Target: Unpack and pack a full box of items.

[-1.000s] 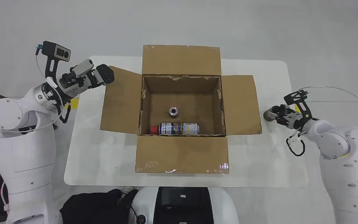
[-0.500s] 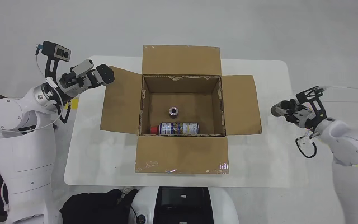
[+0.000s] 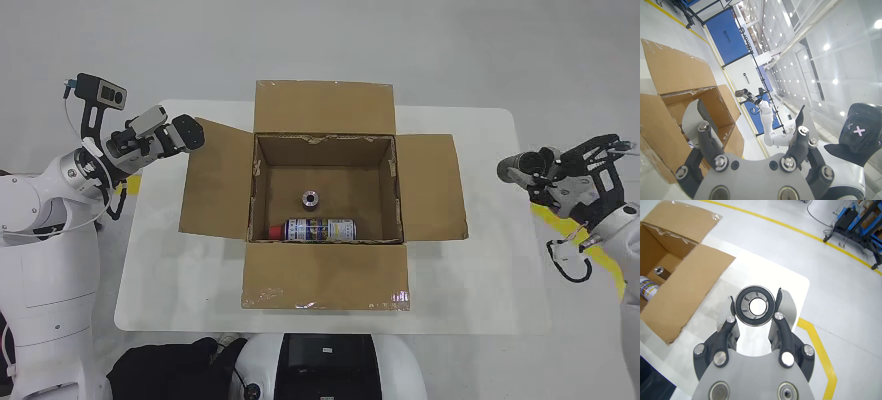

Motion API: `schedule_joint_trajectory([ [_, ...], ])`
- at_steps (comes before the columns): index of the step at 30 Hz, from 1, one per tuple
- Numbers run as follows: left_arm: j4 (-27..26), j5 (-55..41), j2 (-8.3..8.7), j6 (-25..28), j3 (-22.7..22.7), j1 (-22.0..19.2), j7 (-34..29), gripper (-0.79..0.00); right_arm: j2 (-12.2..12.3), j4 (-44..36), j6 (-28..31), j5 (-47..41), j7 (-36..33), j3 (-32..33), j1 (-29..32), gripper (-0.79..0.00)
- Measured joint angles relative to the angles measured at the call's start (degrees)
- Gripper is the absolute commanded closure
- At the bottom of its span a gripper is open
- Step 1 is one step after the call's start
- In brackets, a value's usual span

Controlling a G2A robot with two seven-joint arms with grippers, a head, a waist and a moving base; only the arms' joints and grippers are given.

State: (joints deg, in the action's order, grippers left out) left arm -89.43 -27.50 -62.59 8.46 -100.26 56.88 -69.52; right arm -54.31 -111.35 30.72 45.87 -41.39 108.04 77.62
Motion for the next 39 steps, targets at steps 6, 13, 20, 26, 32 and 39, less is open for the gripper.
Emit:
schedule_joint_trajectory([
  [6,0.00,0.00,0.00,0.00,0.00,0.00,0.00,-0.785,0.28,-5.66,2.53,-1.49,1.08,-2.80,-1.38,0.000],
  [13,0.00,0.00,0.00,0.00,0.00,0.00,0.00,-0.785,0.51,-9.67,5.06,-2.14,0.95,-9.10,-3.02,0.000],
  [20,0.00,0.00,0.00,0.00,0.00,0.00,0.00,-0.785,0.72,-11.11,6.84,-3.59,0.97,-12.90,-4.25,0.000],
  [26,0.00,0.00,0.00,0.00,0.00,0.00,0.00,-0.785,0.84,-12.36,7.65,-4.00,0.44,-16.83,-5.73,0.000],
  [32,0.00,0.00,0.00,0.00,0.00,0.00,0.00,-0.785,0.92,-12.33,7.63,-2.65,0.98,-19.39,-7.49,0.000],
  [39,0.00,0.00,0.00,0.00,0.00,0.00,0.00,-0.785,0.93,-12.46,7.43,-1.91,1.15,-19.49,-7.58,0.000],
])
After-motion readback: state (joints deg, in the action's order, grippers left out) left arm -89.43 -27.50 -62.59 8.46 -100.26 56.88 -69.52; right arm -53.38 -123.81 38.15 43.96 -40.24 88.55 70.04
